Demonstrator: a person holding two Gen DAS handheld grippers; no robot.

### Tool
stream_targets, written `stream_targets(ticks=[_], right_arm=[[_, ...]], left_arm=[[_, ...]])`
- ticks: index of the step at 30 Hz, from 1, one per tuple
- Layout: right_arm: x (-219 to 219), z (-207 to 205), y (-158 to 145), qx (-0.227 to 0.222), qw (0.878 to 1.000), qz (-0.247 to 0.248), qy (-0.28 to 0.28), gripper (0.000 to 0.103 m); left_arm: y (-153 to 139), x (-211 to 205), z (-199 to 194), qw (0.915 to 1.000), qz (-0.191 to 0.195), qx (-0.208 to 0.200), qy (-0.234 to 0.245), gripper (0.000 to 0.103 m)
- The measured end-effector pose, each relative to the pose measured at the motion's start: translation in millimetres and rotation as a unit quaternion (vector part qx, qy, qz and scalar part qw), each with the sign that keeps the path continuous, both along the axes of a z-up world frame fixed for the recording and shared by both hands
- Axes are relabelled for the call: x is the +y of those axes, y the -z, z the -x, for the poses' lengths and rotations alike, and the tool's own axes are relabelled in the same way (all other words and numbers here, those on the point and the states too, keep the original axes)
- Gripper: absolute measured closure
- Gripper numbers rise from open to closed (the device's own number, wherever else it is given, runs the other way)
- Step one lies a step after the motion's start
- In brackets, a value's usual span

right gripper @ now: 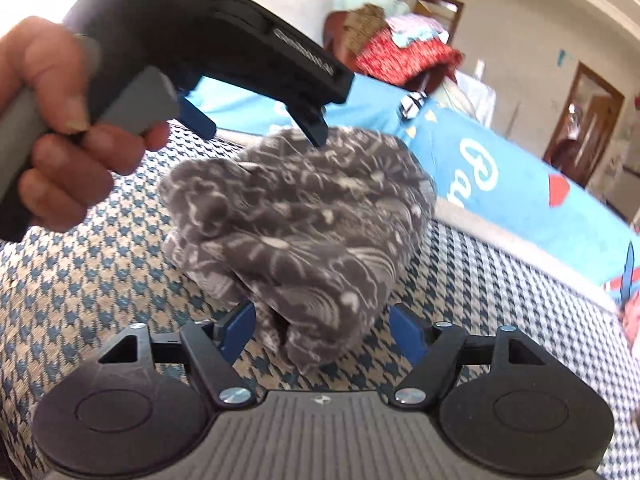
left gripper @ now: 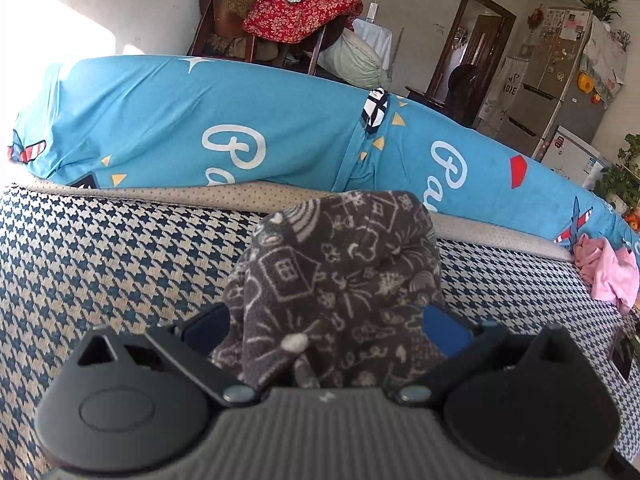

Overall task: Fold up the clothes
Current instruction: 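Grasp the lifted fleece with the left gripper while the right gripper holds it, then hold the fleece bundle with the left gripper while the right gripper folds fleece over it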

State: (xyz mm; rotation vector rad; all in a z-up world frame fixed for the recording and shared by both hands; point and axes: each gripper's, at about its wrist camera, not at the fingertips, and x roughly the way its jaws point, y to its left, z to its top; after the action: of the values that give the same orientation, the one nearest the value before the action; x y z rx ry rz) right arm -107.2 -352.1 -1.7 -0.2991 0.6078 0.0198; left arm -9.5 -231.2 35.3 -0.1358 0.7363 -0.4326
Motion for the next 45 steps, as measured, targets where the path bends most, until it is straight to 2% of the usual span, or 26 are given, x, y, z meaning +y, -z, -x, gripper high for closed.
stream_targets(ticks=[3, 5, 11, 16, 17, 19, 22, 25, 28, 30, 32, 36, 41, 45], right_arm=[[-1.7, -3.9, 3.4, 0.004, 1.000, -0.012, 0.016, 0.031], [4.3, 17.2, 11.8, 0.005, 0.999, -0.016, 0.029, 0.032], [3.7, 8.0, 24.5, 0.010, 0.998, -0.040, 0.056, 0.032], [-10.7, 9.4, 25.9, 0.011, 0.993, -0.063, 0.102, 0.033], [-14.9, 11.1, 25.2, 0.014, 0.991, -0.071, 0.111, 0.033], [-22.4, 11.1, 24.9, 0.020, 0.988, -0.085, 0.126, 0.033], [-32.2, 11.3, 24.3, 0.028, 0.983, -0.106, 0.147, 0.033], [-36.8, 7.9, 25.4, 0.041, 0.979, -0.123, 0.156, 0.033], [-28.3, 12.2, 18.7, 0.044, 0.984, -0.098, 0.139, 0.033], [-25.9, 18.2, 12.7, 0.044, 0.987, -0.088, 0.128, 0.033], [-29.7, 25.9, 5.2, 0.041, 0.987, -0.101, 0.119, 0.033], [-40.7, 37.5, -9.9, 0.015, 0.985, -0.135, 0.110, 0.034], [-40.7, 45.0, -26.4, -0.037, 0.986, -0.133, 0.092, 0.035], [-26.4, 31.8, -22.5, -0.047, 0.989, -0.126, 0.064, 0.035]], left_arm=[[7.3, -9.0, -0.8, 0.9998, 0.002, 0.012, 0.016, 0.000], [13.6, -15.8, -1.9, 0.9996, -0.004, 0.015, 0.022, 0.000], [26.7, -23.7, -6.3, 0.9991, -0.027, 0.020, 0.026, 0.000], [45.7, -25.1, -17.2, 0.9947, -0.098, 0.033, -0.001, 0.000], [46.8, -20.3, -22.6, 0.9943, -0.096, 0.044, -0.013, 0.000], [53.9, -5.3, -32.1, 0.9946, -0.050, 0.086, -0.029, 0.000], [60.9, 3.8, -38.0, 0.9924, -0.021, 0.116, -0.035, 0.000], [62.0, 0.5, -34.1, 0.9931, -0.035, 0.106, -0.036, 0.000], [62.6, 2.5, -33.6, 0.9929, -0.035, 0.106, -0.041, 0.000], [63.7, 7.1, -36.2, 0.9914, -0.018, 0.121, -0.045, 0.000], [64.8, 12.0, -38.4, 0.9894, -0.002, 0.136, -0.050, 0.000], [63.0, 16.5, -36.5, 0.9884, 0.002, 0.141, -0.057, 0.000], [56.6, 17.4, -31.1, 0.9897, -0.015, 0.128, -0.062, 0.000], [52.2, 19.2, -29.0, 0.9902, -0.015, 0.118, -0.073, 0.000]])
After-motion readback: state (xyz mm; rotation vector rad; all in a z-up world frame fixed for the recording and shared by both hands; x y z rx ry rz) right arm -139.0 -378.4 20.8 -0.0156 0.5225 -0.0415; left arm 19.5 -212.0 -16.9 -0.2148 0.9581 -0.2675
